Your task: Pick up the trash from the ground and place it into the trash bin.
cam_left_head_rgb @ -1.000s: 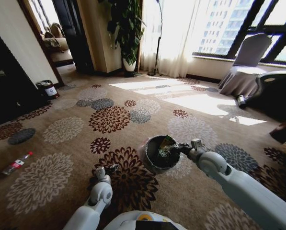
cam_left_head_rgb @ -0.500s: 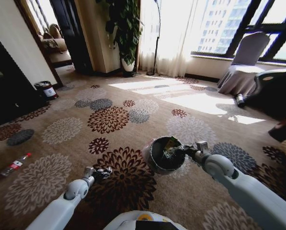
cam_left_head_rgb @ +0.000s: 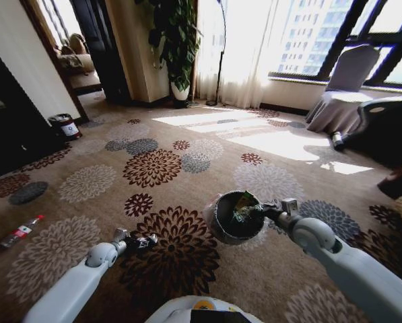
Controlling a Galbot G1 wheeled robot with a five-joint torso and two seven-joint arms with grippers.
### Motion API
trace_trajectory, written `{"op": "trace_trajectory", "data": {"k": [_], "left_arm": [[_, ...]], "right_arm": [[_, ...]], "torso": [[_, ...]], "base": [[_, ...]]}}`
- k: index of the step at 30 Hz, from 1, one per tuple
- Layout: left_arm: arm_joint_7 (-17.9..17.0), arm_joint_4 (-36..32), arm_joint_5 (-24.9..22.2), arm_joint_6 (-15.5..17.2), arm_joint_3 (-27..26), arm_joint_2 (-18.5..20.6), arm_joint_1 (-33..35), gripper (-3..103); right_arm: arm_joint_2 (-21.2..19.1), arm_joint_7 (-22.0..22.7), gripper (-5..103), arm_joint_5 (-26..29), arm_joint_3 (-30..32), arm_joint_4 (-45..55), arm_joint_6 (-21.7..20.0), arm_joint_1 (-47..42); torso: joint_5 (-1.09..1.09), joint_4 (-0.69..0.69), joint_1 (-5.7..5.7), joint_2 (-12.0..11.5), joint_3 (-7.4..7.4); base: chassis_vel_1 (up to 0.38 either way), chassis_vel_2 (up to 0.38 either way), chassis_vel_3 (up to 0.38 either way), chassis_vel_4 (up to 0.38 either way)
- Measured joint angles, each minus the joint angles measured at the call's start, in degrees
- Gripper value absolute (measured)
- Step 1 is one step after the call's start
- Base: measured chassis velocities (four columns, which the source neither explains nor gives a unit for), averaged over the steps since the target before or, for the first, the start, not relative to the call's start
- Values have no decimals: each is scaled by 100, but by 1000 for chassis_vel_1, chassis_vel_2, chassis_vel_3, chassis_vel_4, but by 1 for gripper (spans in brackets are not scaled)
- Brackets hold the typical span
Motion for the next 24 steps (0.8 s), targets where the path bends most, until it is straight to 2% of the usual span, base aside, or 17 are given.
{"op": "trace_trajectory", "data": {"k": [3,6,12,18,20,22,23,24], "left_arm": [[178,123,66,-37,27,-60,-100,100],[187,164,79,-47,58,-110,-122,100],[748,414,463,-58,214,-250,-213,100],[958,709,681,-146,266,-275,-353,101],[998,780,727,-208,275,-267,-406,91],[1013,796,738,-227,278,-265,-422,91],[1040,821,774,-249,285,-261,-442,81],[1055,834,795,-257,295,-260,-446,75]], "right_arm": [[0,22,1,55,-3,0,27,8],[5,50,1,115,-15,0,30,31],[-7,88,1,191,-25,-29,36,82],[-15,86,1,188,3,-58,63,60],[-17,83,1,183,0,-82,85,72],[-17,83,1,181,-15,-94,91,90],[-14,86,1,179,-85,-116,108,158],[-8,86,1,178,-133,-125,117,199]], "torso": [[1,2,0,0,0],[0,2,0,0,0],[0,2,0,0,0],[0,2,0,0,0],[0,2,0,0,0],[0,1,0,0,0],[0,1,0,0,0],[0,1,0,0,0]], "base": [[0,0,0,0],[0,0,0,0],[0,0,0,0],[0,0,0,0],[0,0,0,0],[0,0,0,0],[0,0,0,0],[0,0,0,0]]}}
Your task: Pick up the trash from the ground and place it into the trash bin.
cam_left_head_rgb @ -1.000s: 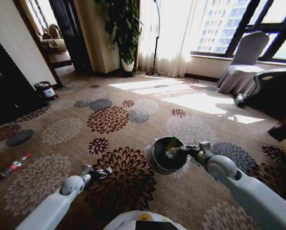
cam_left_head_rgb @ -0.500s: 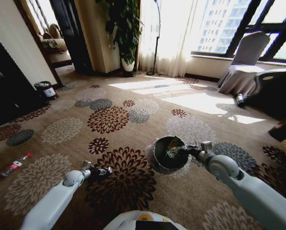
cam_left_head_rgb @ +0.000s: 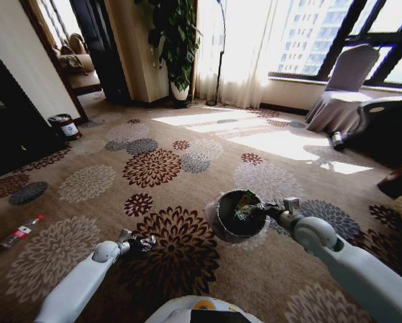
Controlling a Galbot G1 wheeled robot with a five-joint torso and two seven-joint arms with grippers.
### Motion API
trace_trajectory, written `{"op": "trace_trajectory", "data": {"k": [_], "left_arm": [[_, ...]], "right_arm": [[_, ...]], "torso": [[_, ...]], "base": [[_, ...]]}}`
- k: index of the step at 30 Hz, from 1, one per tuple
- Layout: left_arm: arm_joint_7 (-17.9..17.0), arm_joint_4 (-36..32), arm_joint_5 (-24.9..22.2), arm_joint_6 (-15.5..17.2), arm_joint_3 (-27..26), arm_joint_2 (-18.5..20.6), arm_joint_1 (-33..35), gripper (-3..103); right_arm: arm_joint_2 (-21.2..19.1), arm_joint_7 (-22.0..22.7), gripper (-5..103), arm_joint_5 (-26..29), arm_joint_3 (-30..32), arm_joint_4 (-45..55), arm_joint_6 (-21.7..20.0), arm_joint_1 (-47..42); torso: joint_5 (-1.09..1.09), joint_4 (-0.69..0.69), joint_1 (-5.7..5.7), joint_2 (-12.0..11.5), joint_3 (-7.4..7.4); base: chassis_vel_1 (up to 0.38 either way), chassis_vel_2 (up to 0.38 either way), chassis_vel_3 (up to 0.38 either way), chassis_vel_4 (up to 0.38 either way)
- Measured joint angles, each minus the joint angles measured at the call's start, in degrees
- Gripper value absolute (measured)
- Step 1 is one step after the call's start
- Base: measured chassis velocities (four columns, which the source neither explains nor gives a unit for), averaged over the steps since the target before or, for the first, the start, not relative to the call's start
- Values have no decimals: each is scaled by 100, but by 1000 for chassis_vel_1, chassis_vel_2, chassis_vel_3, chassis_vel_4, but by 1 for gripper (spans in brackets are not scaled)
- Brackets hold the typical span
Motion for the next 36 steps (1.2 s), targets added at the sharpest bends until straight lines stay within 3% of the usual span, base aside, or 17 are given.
{"op": "trace_trajectory", "data": {"k": [2,4,5,6,8,13,16,22,25,26,28,29,31,32,34,35,36], "left_arm": [[23,21,34,-17,18,-4,-1,75],[103,54,91,-51,39,-16,12,64],[103,54,91,-51,39,-16,12,64],[131,79,117,-76,49,-25,18,53],[146,98,137,-96,53,-32,16,53],[155,196,160,-172,71,-92,-57,38],[-38,160,-60,-254,57,-145,-142,27],[-349,-189,-304,-313,-30,-143,-155,18],[-931,-1069,-718,-391,-211,-84,-80,13],[-931,-1069,-718,-391,-211,-84,-80,13],[-1322,-1660,-961,-438,-266,-39,-188,13],[-1686,-2191,-1180,-465,-275,19,-362,13],[-1870,-2564,-1324,-467,-257,58,-490,13],[-2149,-3152,-1582,-460,-159,123,-726,13],[-2297,-3395,-1705,-441,-80,151,-833,13],[-2599,-3932,-2001,-376,119,197,-1026,13],[-2851,-4288,-2219,-338,373,225,-1193,13]], "right_arm": [[7,1,1,0,-54,-10,11,47],[19,16,1,0,-147,-21,30,125],[19,16,1,0,-147,-21,30,125],[18,20,1,0,-177,-27,49,153],[14,21,1,0,-186,-29,58,167],[-28,30,1,3,-165,-47,72,184],[-35,29,1,3,-95,-50,82,151],[-28,29,1,3,-84,-50,84,141],[4,26,1,-2,-79,-72,97,146],[4,26,1,-2,-79,-72,97,146],[17,19,1,-6,-79,-76,98,154],[27,11,1,-30,-83,-74,103,163],[30,10,1,-53,-105,-62,111,168],[37,9,1,-70,-174,-17,116,182],[44,9,1,-71,-232,-4,116,206],[73,15,1,-74,-388,-2,118,317],[109,14,1,-90,-535,-26,129,428]], "torso": [[1,1,0,0,0],[0,2,0,0,0],[0,2,0,0,0],[0,2,0,0,0],[1,2,0,0,0],[-1,2,0,1,0],[0,0,0,1,0],[-1,0,0,1,0],[-1,6,0,1,1],[-1,6,0,1,1],[0,4,0,1,0],[2,-2,0,1,0],[1,-2,0,1,0],[1,-3,0,1,0],[3,-3,0,1,0],[2,-3,0,1,0],[3,5,0,1,-1]], "base": [[0,0,0,0],[0,0,0,0],[0,0,0,0],[0,0,0,0],[0,0,0,0],[0,0,0,0],[0,0,0,0],[0,0,0,0],[0,0,0,0],[0,0,0,0],[0,0,0,0],[0,0,0,0],[0,0,0,0],[0,0,0,0],[0,0,0,0],[0,0,0,0],[0,0,0,0]]}}
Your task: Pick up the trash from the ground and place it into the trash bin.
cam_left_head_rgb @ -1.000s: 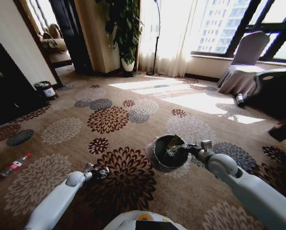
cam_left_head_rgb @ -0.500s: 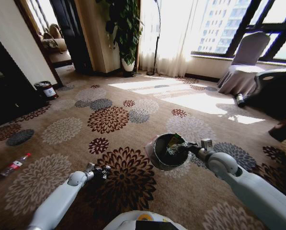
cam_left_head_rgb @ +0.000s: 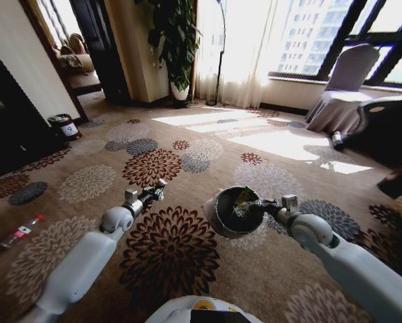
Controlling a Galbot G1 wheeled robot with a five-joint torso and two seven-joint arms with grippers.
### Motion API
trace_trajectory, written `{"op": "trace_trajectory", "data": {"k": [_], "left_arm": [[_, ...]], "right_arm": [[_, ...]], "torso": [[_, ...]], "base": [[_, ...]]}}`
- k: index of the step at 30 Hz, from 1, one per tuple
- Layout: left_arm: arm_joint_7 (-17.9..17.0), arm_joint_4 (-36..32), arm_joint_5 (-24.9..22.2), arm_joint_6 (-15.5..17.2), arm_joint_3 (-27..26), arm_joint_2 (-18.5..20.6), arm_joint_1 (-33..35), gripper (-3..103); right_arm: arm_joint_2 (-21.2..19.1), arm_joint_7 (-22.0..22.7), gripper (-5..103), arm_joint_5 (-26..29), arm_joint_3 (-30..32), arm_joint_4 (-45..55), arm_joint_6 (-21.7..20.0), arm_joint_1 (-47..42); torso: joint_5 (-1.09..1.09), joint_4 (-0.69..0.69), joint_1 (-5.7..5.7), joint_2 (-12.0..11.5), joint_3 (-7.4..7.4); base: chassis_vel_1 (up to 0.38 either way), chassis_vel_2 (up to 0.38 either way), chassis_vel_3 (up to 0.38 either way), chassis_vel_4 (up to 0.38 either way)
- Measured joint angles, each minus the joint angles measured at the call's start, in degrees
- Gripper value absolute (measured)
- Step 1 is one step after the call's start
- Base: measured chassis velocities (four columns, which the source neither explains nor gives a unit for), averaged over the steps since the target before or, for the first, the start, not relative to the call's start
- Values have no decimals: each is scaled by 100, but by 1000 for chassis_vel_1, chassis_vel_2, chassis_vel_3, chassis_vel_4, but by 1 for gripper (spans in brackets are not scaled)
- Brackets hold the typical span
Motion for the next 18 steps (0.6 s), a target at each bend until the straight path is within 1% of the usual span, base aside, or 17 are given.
{"op": "trace_trajectory", "data": {"k": [1,2,3,4,5,6,7,8,9,10,12,14,15,16,18], "left_arm": [[0,0,0,0,0,0,0,13],[-205,-176,-151,4,248,4,-158,13],[-551,-431,-409,6,747,1,-471,13],[-824,-607,-610,0,1148,0,-773,13],[-824,-607,-610,0,1148,0,-773,13],[-935,-682,-690,-5,1339,0,-922,13],[-1127,-803,-857,-28,1774,-2,-1243,13],[-1234,-831,-979,-45,2035,-12,-1438,13],[-1234,-831,-979,-45,2035,-12,-1438,13],[-1315,-821,-1093,-73,2356,-42,-1623,13],[-1340,-592,-1174,-198,2974,-165,-1932,13],[-1340,-567,-1179,-213,3033,-184,-1958,13],[-1403,-477,-1223,-257,3340,-307,-2063,13],[-1466,-466,-1254,-240,3496,-381,-2104,13],[-1521,-487,-1270,-184,3584,-419,-2112,13]], "right_arm": [[0,0,1,0,0,0,0,0],[16,-6,1,-13,-62,-14,8,39],[29,-15,1,-47,-136,-33,22,62],[27,-30,1,-91,-170,-36,24,55],[27,-30,1,-91,-170,-36,24,55],[24,-36,1,-112,-182,-35,24,45],[18,-33,1,-147,-210,-37,23,22],[17,-33,1,-153,-222,-36,23,10],[17,-33,1,-153,-222,-36,23,10],[16,-32,1,-157,-228,-33,23,2],[13,-14,1,-154,-237,-12,23,9],[13,-8,1,-148,-245,-4,23,16],[7,39,1,-102,-296,14,22,62],[-2,87,1,-54,-321,16,18,104],[-12,118,1,-18,-330,15,6,147]], "torso": [[0,0,0,0,0],[0,2,0,0,0],[-2,2,0,-1,1],[-4,1,0,0,1],[-4,1,0,0,1],[-4,-3,0,0,0],[-1,-9,0,0,0],[-1,-9,0,0,1],[-1,-9,0,0,1],[0,-8,0,0,0],[-4,-3,0,0,1],[-5,-3,0,0,1],[-4,-1,0,-1,1],[-3,-2,0,-1,1],[-4,-4,0,-1,1]], "base": [[0,0,0,0],[0,0,0,0],[0,0,0,0],[0,0,0,0],[0,0,0,0],[0,0,0,0],[0,0,0,0],[0,0,0,0],[0,0,0,0],[0,0,0,0],[0,0,0,0],[0,0,0,0],[0,0,0,0],[0,0,0,0],[0,0,0,0]]}}
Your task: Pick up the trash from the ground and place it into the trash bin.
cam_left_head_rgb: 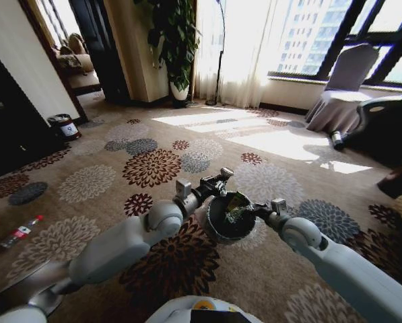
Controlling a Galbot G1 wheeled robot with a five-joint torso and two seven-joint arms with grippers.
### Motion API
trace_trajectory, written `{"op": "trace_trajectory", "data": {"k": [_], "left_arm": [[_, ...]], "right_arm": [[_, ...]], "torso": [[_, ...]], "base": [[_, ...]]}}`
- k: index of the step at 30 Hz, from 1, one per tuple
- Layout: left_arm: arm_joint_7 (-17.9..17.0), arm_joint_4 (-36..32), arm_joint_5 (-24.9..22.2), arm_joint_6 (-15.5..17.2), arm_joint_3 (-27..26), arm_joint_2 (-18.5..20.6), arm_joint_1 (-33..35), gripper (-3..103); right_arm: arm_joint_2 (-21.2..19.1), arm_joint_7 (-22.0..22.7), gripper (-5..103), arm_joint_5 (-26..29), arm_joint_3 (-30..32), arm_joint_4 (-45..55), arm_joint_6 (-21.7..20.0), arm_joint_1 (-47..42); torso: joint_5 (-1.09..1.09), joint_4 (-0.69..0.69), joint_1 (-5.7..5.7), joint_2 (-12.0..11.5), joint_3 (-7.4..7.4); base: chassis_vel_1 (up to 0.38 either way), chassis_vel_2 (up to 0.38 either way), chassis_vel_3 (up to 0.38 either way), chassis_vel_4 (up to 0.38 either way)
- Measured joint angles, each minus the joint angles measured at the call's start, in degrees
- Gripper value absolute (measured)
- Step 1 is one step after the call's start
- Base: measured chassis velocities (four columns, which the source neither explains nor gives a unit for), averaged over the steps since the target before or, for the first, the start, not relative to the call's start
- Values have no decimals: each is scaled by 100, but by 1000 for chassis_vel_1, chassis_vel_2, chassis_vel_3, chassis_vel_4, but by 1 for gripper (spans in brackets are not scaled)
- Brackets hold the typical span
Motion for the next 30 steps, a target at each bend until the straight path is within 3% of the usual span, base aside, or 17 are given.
{"op": "trace_trajectory", "data": {"k": [9,10,12,13,15,17,18,20,24,27,28,30], "left_arm": [[35,-73,103,103,26,250,391,12],[55,-68,132,108,-7,263,431,16],[65,-62,146,111,-22,266,438,16],[141,27,230,110,-69,269,436,27],[186,75,262,107,-84,268,433,27],[302,199,381,85,-122,270,429,38],[302,199,381,85,-122,270,429,38],[375,208,418,117,-166,307,494,50],[513,184,475,154,-219,359,616,60],[663,93,504,187,-294,415,759,76],[663,93,504,187,-294,415,759,76],[663,-95,469,200,-506,461,942,92]], "right_arm": [[-35,8,1,57,3,-44,-23,77],[-35,8,1,59,6,-44,-23,76],[-34,9,1,61,9,-44,-24,76],[-38,7,1,79,28,-24,-32,61],[-42,7,1,88,34,-13,-34,55],[-75,-8,1,137,83,54,-37,13],[-75,-8,1,137,83,54,-37,13],[-127,-19,1,184,148,108,-39,-21],[-198,-42,1,211,218,152,-43,-44],[-267,-66,1,247,259,229,-44,-56],[-267,-66,1,247,259,229,-44,-56],[-298,-32,1,268,292,304,-45,-83]], "torso": [[0,3,0,0,0],[0,3,0,0,0],[0,2,0,0,0],[0,0,0,0,0],[0,-1,0,0,0],[0,0,0,0,0],[0,0,0,0,0],[0,0,0,0,0],[0,0,0,0,0],[0,1,0,0,0],[0,1,0,0,0],[0,0,0,0,0]], "base": [[0,0,0,0],[0,0,0,0],[0,0,0,0],[0,0,0,0],[0,0,0,0],[0,0,0,0],[0,0,0,0],[0,0,0,0],[0,0,0,0],[0,0,0,0],[0,0,0,0],[0,0,0,0]]}}
